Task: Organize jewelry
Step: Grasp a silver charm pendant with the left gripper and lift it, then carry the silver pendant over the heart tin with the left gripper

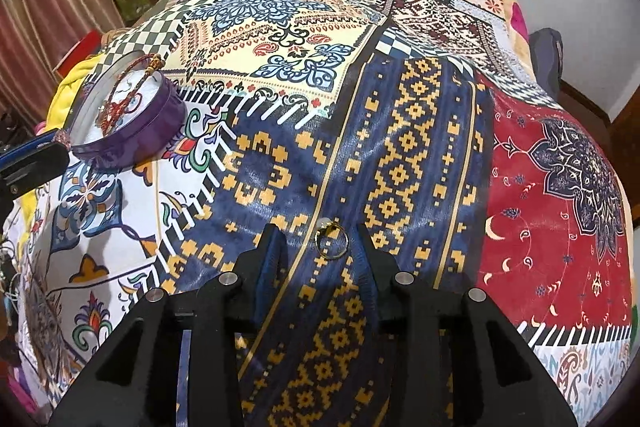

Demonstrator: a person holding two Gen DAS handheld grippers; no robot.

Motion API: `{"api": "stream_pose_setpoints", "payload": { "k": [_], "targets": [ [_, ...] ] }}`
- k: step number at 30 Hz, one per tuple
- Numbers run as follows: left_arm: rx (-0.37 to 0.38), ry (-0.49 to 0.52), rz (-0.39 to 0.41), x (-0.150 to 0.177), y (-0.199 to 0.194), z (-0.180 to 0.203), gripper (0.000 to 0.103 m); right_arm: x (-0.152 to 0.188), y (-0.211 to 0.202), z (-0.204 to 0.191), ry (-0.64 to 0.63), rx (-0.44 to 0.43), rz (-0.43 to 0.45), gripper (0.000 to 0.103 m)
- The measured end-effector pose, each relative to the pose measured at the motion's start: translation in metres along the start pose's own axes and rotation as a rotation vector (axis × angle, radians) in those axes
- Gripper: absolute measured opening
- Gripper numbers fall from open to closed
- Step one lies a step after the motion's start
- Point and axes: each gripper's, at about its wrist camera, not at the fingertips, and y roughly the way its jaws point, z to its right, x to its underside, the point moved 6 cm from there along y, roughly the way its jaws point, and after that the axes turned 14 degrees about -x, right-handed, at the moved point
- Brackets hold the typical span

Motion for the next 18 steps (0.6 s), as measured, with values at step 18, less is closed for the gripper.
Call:
{"api": "stream_pose_setpoints", "payload": {
  "k": [18],
  "targets": [
    [-0.021, -0.043, 0.055, -0.009, -0.029, -0.022, 0.014, -0.002, -0.031, -0.029, -0.016, -0.031, 0.073, 0.006]
  ]
}}
